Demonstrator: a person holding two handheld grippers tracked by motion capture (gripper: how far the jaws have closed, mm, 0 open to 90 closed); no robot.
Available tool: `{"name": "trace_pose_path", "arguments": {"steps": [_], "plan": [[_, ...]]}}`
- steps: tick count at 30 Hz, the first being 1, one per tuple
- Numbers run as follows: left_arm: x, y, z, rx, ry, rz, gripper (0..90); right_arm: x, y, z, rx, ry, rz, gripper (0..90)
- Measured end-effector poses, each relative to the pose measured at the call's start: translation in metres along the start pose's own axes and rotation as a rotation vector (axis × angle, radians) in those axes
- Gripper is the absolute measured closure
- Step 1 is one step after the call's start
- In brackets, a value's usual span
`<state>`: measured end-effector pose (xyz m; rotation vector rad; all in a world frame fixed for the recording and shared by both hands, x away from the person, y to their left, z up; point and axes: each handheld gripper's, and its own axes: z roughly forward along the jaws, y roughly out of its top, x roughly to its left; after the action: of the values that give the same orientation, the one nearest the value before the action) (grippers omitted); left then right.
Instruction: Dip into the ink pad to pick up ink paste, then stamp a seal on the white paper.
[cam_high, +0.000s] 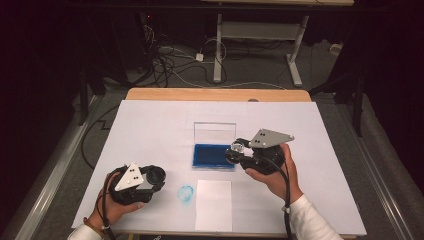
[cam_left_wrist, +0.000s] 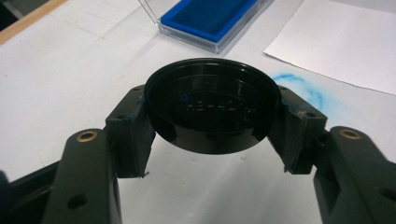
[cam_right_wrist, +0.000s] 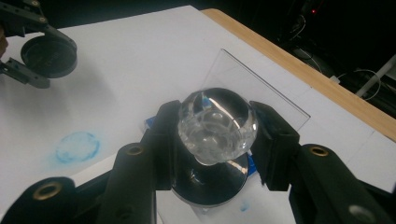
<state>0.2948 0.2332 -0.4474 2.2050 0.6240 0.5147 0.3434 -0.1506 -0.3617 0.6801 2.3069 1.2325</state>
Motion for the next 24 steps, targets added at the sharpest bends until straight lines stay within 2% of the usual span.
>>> {"name": "trace_pose_path", "arguments": {"steps": [14, 20, 24], "plan": [[-0.001, 0.001, 0.002, 0.016, -0.007, 0.015, 36.7, 0.005, -0.005, -0.008, 0.007, 0.009, -0.009, 57.1], [-0.001, 0.001, 0.004, 0.024, -0.015, 0.017, 36.7, 0.008, -0.005, -0.009, 0.002, 0.034, -0.006, 57.1], [-0.003, 0.003, 0.003, 0.017, -0.011, 0.022, 36.7, 0.015, -0.004, -0.008, 0.002, 0.042, -0.016, 57.0]]}}
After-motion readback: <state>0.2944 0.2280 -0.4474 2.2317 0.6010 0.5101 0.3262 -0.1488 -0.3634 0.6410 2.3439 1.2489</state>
